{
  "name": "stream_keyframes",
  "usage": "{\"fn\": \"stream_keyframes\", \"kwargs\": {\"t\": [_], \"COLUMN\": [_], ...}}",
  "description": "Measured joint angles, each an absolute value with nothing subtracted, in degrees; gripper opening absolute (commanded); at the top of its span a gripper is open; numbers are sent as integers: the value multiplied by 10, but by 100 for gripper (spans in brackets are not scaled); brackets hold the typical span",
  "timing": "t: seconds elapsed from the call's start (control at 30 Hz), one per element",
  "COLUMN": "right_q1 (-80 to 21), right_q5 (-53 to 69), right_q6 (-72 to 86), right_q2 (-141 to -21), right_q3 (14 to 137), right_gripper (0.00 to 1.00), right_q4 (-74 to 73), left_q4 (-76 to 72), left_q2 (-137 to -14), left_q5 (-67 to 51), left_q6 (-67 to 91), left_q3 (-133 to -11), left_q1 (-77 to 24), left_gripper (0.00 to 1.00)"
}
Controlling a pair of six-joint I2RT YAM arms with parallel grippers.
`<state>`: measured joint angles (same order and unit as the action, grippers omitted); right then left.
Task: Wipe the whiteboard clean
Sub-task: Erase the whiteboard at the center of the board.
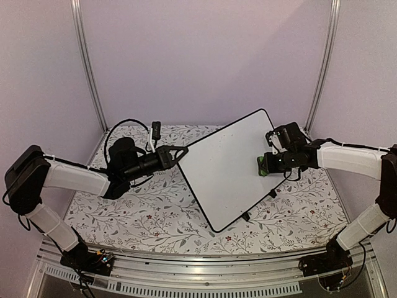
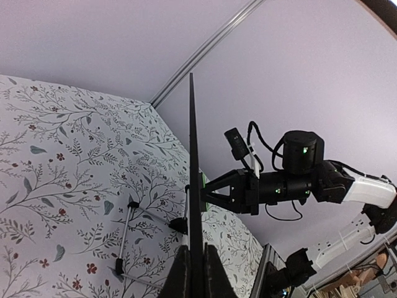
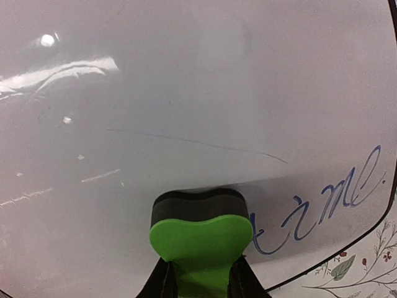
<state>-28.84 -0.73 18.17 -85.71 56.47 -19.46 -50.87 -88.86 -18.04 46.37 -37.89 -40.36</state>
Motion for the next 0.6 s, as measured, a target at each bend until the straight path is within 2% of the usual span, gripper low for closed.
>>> {"fn": "stream_keyframes", "kwargs": {"t": [0.33,0.6], "right_q1": [-288,-288], "right_q5": [27,25], "right_q6": [190,190], "right_q2": [-812,-810], "right_q3": [439,455], "right_gripper": [0,0], "right_q4": [-200,-217], "left_q4": [-509,-511], "left_q2": [-888,-888], "left_q5": [-184,-189], "left_q6": [460,456], "left_q3": [-379,-379], "left_q1": [-404,-404], "left_gripper": [0,0]}}
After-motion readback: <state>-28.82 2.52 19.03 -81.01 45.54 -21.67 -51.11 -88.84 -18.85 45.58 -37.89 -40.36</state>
